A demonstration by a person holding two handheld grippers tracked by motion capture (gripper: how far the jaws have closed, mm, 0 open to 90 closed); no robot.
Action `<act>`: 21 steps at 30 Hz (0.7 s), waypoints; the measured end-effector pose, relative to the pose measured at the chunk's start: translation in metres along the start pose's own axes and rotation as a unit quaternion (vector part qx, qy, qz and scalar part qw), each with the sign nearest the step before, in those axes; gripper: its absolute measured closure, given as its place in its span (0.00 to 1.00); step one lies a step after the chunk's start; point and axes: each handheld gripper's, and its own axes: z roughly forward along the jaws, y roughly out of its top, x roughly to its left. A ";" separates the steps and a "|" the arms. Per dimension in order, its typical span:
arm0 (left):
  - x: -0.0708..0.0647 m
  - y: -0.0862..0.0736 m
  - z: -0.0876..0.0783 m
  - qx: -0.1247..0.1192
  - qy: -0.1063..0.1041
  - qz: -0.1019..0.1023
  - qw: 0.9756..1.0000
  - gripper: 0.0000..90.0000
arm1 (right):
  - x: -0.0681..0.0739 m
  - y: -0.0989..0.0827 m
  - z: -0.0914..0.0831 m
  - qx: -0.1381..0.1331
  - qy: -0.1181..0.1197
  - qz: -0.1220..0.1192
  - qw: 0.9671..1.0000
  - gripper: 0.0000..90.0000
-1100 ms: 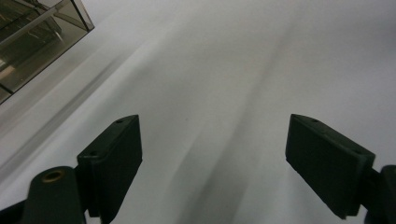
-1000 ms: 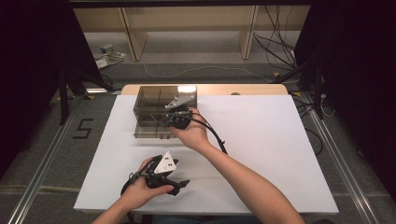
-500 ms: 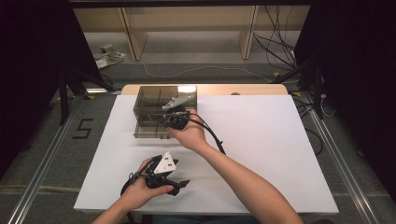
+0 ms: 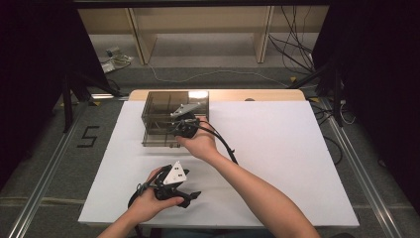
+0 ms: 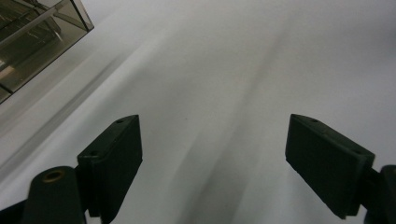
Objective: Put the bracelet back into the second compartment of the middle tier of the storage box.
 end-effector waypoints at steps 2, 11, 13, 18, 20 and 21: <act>0.000 0.000 0.000 0.000 0.000 0.000 1.000 0.21 | 0.000 0.000 0.001 -0.001 0.000 -0.001 1.000 0.99; 0.000 0.000 0.000 0.000 0.000 -0.001 1.000 0.21 | 0.000 0.000 0.003 0.001 0.001 0.000 1.000 0.99; 0.000 0.000 0.000 0.000 0.000 -0.001 1.000 0.21 | 0.000 0.000 0.004 0.002 0.002 0.000 1.000 0.99; 0.000 0.000 0.000 0.000 0.000 -0.001 1.000 0.21 | 0.001 0.000 0.005 0.004 0.005 0.002 1.000 0.99; 0.000 0.000 0.000 0.000 -0.001 0.000 1.000 0.21 | 0.001 0.000 0.006 0.005 0.004 0.001 1.000 0.99; 0.000 0.000 0.000 0.000 -0.001 0.000 1.000 0.21 | 0.001 0.000 0.006 0.005 0.005 0.001 1.000 0.99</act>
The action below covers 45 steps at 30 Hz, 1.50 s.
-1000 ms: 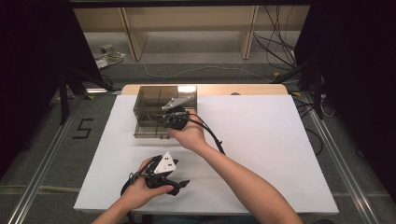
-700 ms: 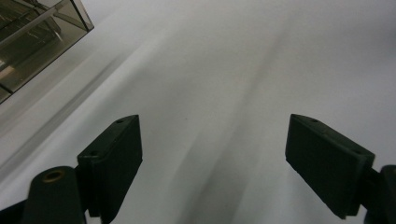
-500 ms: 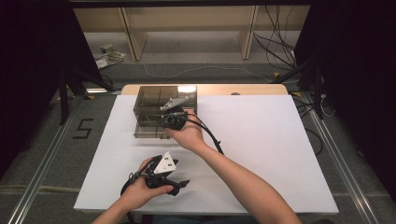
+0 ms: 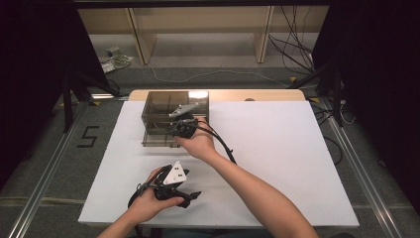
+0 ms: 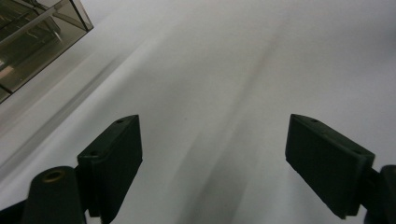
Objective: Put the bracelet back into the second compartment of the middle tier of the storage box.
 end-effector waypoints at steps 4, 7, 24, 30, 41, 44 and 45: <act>0.000 0.000 0.000 0.000 -0.001 0.002 1.000 0.21 | 0.000 0.000 0.001 0.001 0.002 0.001 1.000 0.99; 0.000 0.000 0.000 0.000 -0.001 0.002 1.000 0.21 | 0.001 0.000 0.002 0.003 0.004 0.001 1.000 0.99; 0.000 0.001 0.000 0.002 -0.003 0.003 1.000 0.21 | 0.004 0.001 0.007 0.005 0.009 0.001 1.000 0.99; 0.000 0.001 0.000 0.003 -0.003 0.005 1.000 0.21 | 0.004 0.002 0.008 0.008 0.009 0.002 1.000 0.99; 0.000 0.001 0.000 0.002 -0.004 0.006 1.000 0.21 | 0.005 0.003 0.011 0.009 0.012 0.005 1.000 0.99; 0.000 0.001 0.000 0.002 -0.004 0.004 1.000 0.21 | 0.006 0.003 0.012 0.010 0.015 0.005 1.000 0.99; 0.000 0.001 0.000 0.002 -0.004 0.004 1.000 0.21 | 0.006 0.003 0.012 0.011 0.015 0.006 1.000 0.98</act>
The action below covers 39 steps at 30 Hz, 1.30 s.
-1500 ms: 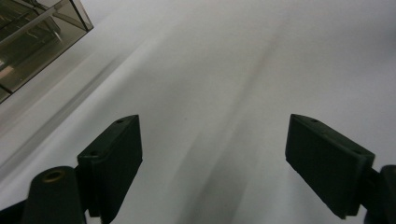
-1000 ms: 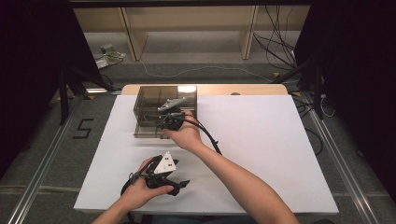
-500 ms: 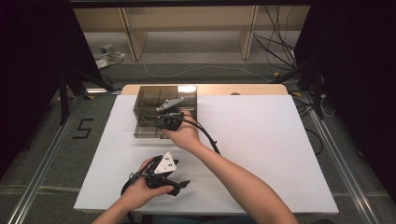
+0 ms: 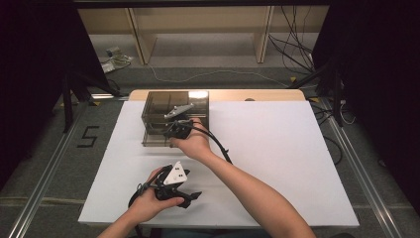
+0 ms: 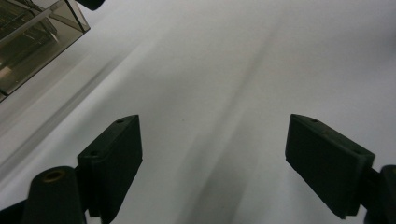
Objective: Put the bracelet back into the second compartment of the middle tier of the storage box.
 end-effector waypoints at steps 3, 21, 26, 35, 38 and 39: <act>0.000 0.000 0.000 0.000 0.000 0.000 1.000 0.21 | 0.000 0.000 0.001 0.000 0.003 0.004 1.000 0.98; 0.000 0.000 0.000 0.000 0.000 0.000 1.000 0.21 | -0.003 -0.004 0.006 0.013 0.013 0.015 1.000 0.98; 0.000 0.000 0.000 -0.004 0.002 -0.002 1.000 0.21 | -0.005 -0.005 0.008 0.019 0.015 0.016 1.000 0.98; 0.000 0.000 0.000 -0.003 0.002 -0.003 1.000 0.21 | -0.008 -0.006 0.009 0.023 0.017 0.023 0.999 0.98; 0.000 0.000 0.000 -0.004 0.002 -0.002 1.000 0.21 | -0.009 -0.007 0.010 0.027 0.015 0.020 0.999 0.98; 0.000 0.000 0.000 -0.004 0.002 -0.003 1.000 0.21 | -0.010 -0.008 0.010 0.029 0.017 0.023 0.999 0.98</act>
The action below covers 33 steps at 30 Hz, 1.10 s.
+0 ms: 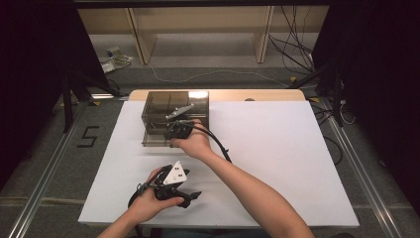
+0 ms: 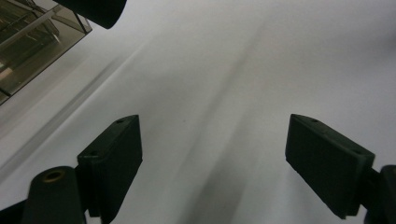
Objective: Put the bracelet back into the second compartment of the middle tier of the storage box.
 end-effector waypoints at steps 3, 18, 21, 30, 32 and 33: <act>0.000 0.000 0.000 0.001 0.000 0.000 1.000 0.21 | -0.002 -0.001 0.001 0.000 -0.001 0.002 1.000 0.98; 0.000 0.000 0.000 0.001 0.000 0.002 1.000 0.21 | -0.008 -0.005 0.005 0.009 -0.007 0.010 1.000 0.98; 0.000 0.000 0.000 0.002 -0.001 0.002 1.000 0.21 | -0.010 -0.005 0.005 0.009 -0.008 0.012 1.000 0.98; 0.000 0.000 0.000 0.001 0.000 0.002 1.000 0.21 | -0.013 -0.007 0.007 0.011 -0.015 0.014 1.000 0.97; 0.000 0.000 0.000 0.000 0.000 0.000 1.000 0.21 | -0.013 -0.007 0.007 0.012 -0.015 0.014 1.000 0.97; 0.000 0.000 0.000 0.000 0.000 0.000 1.000 0.21 | -0.014 -0.007 0.007 0.011 -0.018 0.012 1.000 0.97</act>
